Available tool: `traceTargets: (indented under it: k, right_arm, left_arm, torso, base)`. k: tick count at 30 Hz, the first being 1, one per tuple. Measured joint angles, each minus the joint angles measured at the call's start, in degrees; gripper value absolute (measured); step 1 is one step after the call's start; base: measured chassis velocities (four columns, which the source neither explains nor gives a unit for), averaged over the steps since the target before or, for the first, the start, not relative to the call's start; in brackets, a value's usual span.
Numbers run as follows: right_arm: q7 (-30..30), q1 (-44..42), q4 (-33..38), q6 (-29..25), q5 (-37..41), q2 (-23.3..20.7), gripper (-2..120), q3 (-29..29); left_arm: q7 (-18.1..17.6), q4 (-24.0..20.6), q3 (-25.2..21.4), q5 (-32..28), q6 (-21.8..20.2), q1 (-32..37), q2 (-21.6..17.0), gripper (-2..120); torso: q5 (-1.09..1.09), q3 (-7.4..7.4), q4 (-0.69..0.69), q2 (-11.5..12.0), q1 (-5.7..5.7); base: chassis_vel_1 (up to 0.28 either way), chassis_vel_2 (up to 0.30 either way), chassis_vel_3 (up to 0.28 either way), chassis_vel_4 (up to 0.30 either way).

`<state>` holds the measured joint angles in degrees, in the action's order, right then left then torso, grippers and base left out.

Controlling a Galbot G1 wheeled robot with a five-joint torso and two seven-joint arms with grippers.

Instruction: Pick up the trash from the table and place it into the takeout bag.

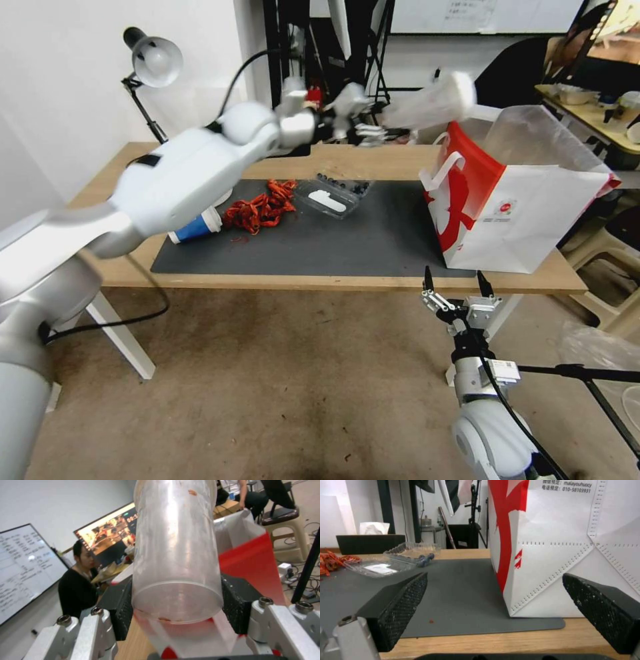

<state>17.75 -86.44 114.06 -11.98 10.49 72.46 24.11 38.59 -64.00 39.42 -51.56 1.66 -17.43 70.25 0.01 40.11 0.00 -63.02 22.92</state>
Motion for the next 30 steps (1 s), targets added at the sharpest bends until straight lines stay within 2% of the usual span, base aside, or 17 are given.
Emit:
traceTargets:
  k: [2,5,7,10,11,14,15,17,18,21,24,27,28,30]
  right_arm:
    - [0.01,0.00,-0.04,-0.03,0.00,0.01,100,0.02]
    - [0.02,0.04,-0.09,-0.09,-0.01,0.06,100,0.08]
    - [0.02,0.09,-0.11,-0.10,-0.02,0.13,100,0.08]
    - [0.02,0.19,-0.20,-0.16,-0.17,0.63,100,-0.06]
    - [0.02,0.19,-0.20,-0.16,-0.17,0.63,100,-0.06]
    - [0.00,0.16,-0.49,-0.30,-0.34,0.87,100,-0.16]
    - [0.00,0.16,-0.49,-0.30,-0.34,0.87,100,-0.16]
    - [-0.03,0.16,-0.73,-0.43,-0.38,0.91,100,-0.18]
    - [-0.03,0.16,-0.73,-0.43,-0.38,0.91,100,-0.18]
    - [-0.03,0.17,-0.90,-0.61,-0.40,0.98,100,-0.17]
    - [-0.03,0.14,-0.92,-0.70,-0.40,1.01,100,-0.06]
    - [-0.03,0.14,-0.92,-0.70,-0.40,1.01,100,-0.06]
    - [-0.04,0.04,-0.99,-0.94,-0.40,1.03,100,0.03]
    - [-0.05,0.03,-1.08,-1.09,-0.38,1.03,100,0.14]
  left_arm:
    - [-0.06,0.55,0.25,-0.01,0.00,-0.37,0.83,54]
    - [-0.07,4.44,1.53,0.01,0.10,-2.51,4.96,54]
    - [-0.01,5.54,1.75,0.06,0.15,-2.96,5.98,54]
    - [0.18,9.77,2.27,0.39,0.34,-4.23,10.36,54]
    - [0.18,9.77,2.27,0.39,0.34,-4.23,10.36,54]
    - [0.36,12.88,2.84,1.00,0.44,-4.73,14.59,54]
    - [0.36,12.88,2.84,1.00,0.44,-4.73,14.59,54]
    - [0.47,15.28,2.92,1.87,0.93,-4.75,17.80,54]
    - [0.47,15.28,2.92,1.87,0.93,-4.75,17.80,54]
    - [0.73,18.42,2.38,3.03,1.63,-4.79,21.72,54]
    - [1.13,20.59,2.12,3.75,1.99,-4.90,22.42,54]
    - [1.13,20.59,2.12,3.75,1.99,-4.90,22.42,54]
    - [1.47,23.23,1.48,5.11,2.34,-4.91,22.38,54]
    - [1.55,24.10,1.14,5.87,2.40,-4.86,22.27,62]
  torso:
    - [0.01,0.00,-0.01,0.00,0.00]
    - [0.01,0.00,0.00,0.00,0.00]
    - [0.00,0.00,0.00,0.00,0.00]
    - [0.01,0.00,0.00,0.00,0.00]
    - [0.01,0.00,0.00,0.00,0.00]
    - [0.01,0.00,0.00,0.00,0.00]
    - [0.01,0.00,0.00,0.00,0.00]
    - [0.01,0.00,-0.01,0.00,0.00]
    - [0.01,0.00,-0.01,0.00,0.00]
    - [0.02,0.00,-0.04,0.00,0.00]
    - [0.01,0.00,-0.03,0.00,0.00]
    - [0.01,0.00,-0.03,0.00,0.00]
    - [-0.01,0.00,0.02,0.00,0.00]
    - [-0.02,0.00,0.03,0.00,0.00]
  base:
    - [0.000,0.000,0.000,0.000]
    - [0.000,0.000,0.000,0.000]
    - [0.000,0.000,0.000,0.000]
    - [0.000,0.000,0.000,0.000]
    - [0.000,0.000,0.000,0.000]
    - [0.000,0.000,0.000,0.000]
    - [0.000,0.000,0.000,0.000]
    - [0.000,0.000,0.000,0.000]
    - [0.000,0.000,0.000,0.000]
    - [0.000,0.000,0.000,0.000]
    - [0.000,0.000,0.000,0.000]
    - [0.000,0.000,0.000,0.000]
    - [0.000,0.000,0.000,0.000]
    - [0.000,0.000,0.000,0.000]
